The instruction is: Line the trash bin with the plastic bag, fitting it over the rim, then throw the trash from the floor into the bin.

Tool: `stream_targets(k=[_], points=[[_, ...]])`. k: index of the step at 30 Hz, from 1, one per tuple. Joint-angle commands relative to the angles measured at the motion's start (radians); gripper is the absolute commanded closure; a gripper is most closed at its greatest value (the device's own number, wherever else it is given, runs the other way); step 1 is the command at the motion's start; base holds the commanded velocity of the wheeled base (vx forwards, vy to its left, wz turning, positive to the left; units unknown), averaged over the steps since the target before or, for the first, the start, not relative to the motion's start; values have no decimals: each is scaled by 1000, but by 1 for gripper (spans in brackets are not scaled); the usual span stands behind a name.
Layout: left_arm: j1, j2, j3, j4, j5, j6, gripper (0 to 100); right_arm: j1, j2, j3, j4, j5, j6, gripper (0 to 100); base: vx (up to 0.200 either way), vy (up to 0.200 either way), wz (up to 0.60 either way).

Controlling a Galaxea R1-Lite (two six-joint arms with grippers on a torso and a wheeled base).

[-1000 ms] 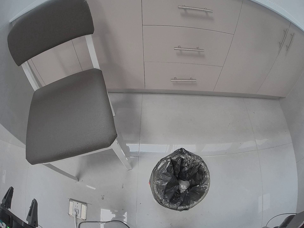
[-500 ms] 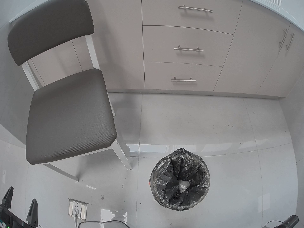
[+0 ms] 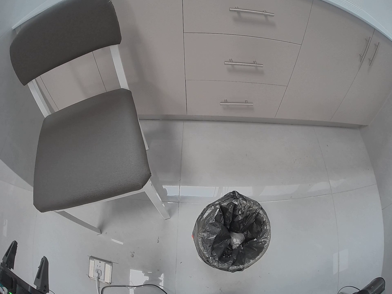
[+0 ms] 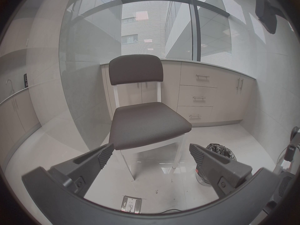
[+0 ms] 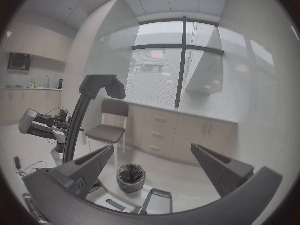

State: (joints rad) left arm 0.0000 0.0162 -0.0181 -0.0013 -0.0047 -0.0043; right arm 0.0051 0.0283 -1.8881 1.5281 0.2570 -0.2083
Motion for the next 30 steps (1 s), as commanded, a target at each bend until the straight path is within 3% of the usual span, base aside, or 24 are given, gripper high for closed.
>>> stream_targets(k=[1,2,4,5,8,10,16,30], points=[[0,-16,18,0,0,0,0,-2,-28,702,-588,76,224,0,0,0,0],[0,-16,18,0,0,0,0,-2,-28,814,-701,62,248,0,0,0,0],[0,-16,18,0,0,0,0,-2,-28,833,-721,61,253,0,0,0,0],[0,-16,18,0,0,0,0,-2,-28,1230,-1112,-38,285,0,0,0,0],[0,-16,18,0,0,0,0,-4,-28,1549,-1458,-133,271,0,0,0,0],[0,-16,18,0,0,0,0,-5,-28,1699,-1614,-139,257,0,0,0,0],[0,-16,18,0,0,0,0,-5,-28,1888,-1629,-165,231,0,0,0,0],[0,-16,18,0,0,0,0,-5,-28,1885,-1571,-167,202,0,0,0,0]])
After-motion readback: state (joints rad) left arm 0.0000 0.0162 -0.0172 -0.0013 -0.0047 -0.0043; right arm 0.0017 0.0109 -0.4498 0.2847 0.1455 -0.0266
